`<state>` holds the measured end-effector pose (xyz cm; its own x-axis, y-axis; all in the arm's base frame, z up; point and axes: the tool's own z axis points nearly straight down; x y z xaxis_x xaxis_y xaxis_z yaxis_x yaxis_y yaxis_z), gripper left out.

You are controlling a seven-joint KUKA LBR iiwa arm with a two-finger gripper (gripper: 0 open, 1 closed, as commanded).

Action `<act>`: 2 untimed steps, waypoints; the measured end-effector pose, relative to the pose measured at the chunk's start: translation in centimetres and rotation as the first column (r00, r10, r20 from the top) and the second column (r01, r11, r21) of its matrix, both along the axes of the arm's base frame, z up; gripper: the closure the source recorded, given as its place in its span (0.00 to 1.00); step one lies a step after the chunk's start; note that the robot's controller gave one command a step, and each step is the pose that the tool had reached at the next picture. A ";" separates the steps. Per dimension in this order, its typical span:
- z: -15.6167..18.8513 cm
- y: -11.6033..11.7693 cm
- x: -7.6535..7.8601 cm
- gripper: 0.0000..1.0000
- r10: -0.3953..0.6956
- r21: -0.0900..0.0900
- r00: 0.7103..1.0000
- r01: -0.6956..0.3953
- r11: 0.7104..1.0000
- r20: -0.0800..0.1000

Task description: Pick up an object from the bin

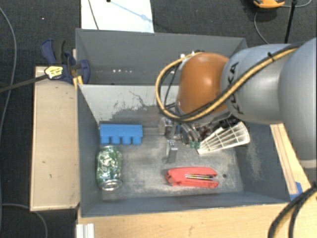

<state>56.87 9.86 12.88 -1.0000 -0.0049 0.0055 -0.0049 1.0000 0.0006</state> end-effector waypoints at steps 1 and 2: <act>0.5 0.0 0.2 0.00 -0.002 0.001 1.000 0.002 1.000 0.007; 0.9 -1.6 -3.2 0.00 0.054 0.001 0.998 -0.054 0.999 0.006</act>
Offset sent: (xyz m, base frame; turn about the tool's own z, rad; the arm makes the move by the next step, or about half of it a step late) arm -0.0780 -0.0392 0.0156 -0.1271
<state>53.64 8.26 13.81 -0.9982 -0.0594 -0.0007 -0.0594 0.9982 0.0017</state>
